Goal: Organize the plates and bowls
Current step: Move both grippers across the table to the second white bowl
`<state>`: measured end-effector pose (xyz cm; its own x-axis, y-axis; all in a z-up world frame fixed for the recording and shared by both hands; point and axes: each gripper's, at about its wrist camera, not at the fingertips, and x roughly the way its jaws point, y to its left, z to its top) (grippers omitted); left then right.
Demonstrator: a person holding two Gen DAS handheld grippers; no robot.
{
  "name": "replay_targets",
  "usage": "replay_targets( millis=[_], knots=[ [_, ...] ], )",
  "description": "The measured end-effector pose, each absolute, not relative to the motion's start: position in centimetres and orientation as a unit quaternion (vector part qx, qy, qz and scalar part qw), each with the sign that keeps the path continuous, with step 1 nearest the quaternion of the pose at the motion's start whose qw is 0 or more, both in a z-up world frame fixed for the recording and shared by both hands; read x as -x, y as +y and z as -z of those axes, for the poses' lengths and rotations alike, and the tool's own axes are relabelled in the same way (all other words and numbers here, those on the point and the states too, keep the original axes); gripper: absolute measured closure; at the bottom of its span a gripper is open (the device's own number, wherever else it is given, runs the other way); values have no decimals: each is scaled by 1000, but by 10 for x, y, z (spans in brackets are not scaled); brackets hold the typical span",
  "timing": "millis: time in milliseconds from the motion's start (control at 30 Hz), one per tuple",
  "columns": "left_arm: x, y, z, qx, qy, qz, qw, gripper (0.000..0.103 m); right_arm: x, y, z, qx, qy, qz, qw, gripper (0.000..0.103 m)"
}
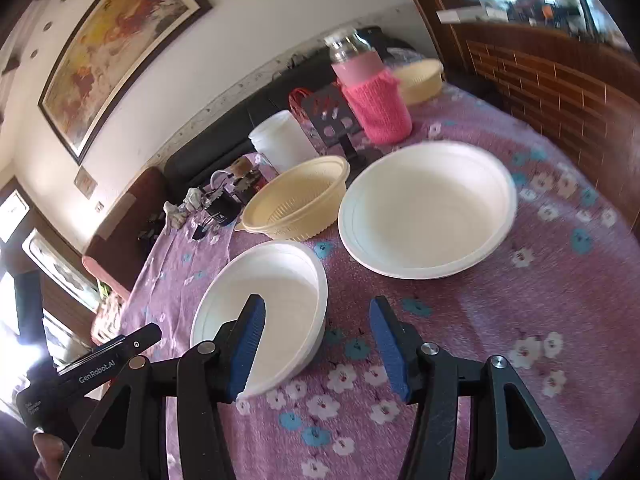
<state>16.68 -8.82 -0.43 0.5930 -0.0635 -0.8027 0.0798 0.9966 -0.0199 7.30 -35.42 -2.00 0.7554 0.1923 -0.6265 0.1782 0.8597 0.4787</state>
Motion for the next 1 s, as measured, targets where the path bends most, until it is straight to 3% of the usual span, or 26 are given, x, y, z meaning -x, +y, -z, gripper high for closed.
replay_targets(
  millis=[167, 1000],
  knots=[
    [-176, -82, 1, 8, 443, 34, 896, 23, -70, -369, 26, -287, 311, 17, 906, 45],
    [-195, -89, 32, 7, 466, 30, 884, 23, -107, -347, 67, -303, 376, -1, 876, 45]
  ],
)
